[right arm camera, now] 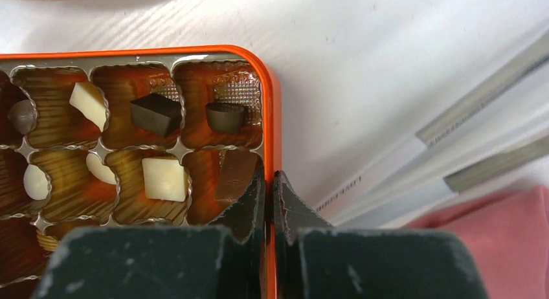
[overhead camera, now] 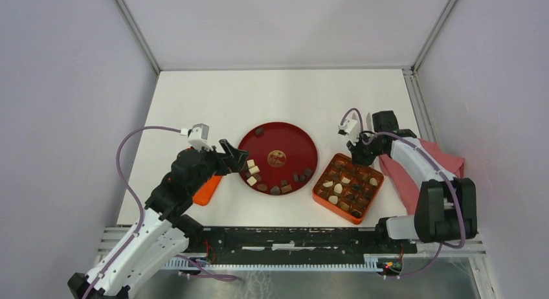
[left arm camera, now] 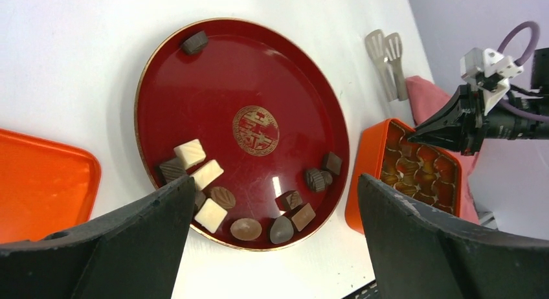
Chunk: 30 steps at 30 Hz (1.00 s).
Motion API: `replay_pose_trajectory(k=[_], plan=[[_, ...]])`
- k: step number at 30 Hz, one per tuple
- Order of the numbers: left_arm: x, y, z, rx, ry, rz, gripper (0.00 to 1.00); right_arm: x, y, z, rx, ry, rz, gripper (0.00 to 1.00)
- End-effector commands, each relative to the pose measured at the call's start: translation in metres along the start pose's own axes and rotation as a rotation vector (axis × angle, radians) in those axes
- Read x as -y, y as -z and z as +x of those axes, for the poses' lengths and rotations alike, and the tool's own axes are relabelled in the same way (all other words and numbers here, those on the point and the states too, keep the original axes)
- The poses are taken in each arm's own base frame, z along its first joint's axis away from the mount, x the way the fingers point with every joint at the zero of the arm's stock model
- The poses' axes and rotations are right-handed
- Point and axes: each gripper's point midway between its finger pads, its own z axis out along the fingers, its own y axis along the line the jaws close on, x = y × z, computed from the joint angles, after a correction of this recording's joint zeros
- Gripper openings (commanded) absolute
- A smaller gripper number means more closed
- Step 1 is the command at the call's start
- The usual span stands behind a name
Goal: Pack the chocolate
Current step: Move the plate to the center of the board.
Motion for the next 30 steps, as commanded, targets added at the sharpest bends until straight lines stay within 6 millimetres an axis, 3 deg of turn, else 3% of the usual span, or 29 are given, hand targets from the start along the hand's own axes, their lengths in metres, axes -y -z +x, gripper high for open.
replay_pose_trajectory(k=[1, 7, 11, 18, 24, 30], plan=[[-0.008, -0.011, -0.012, -0.014, 0.001, -0.105, 0.99, 0.02, -0.016, -0.032, 0.032, -0.027, 0.009, 0.0], [-0.045, -0.028, -0.014, -0.076, -0.007, -0.342, 0.98, 0.036, -0.036, -0.049, 0.024, -0.077, 0.018, 0.0], [-0.08, -0.034, -0.022, -0.097, 0.103, -0.428, 0.96, 0.044, -0.041, -0.065, 0.071, -0.107, 0.04, 0.0], [-0.114, -0.027, -0.026, -0.075, 0.218, -0.588, 0.92, 0.027, -0.052, -0.078, 0.124, -0.126, 0.012, 0.0], [-0.133, -0.026, -0.017, -0.026, 0.311, -0.634, 0.89, 0.019, -0.049, -0.075, 0.116, -0.094, -0.012, 0.27], [-0.151, -0.037, -0.016, -0.053, 0.413, -0.725, 0.85, 0.026, -0.026, -0.088, 0.152, -0.04, 0.044, 0.48]])
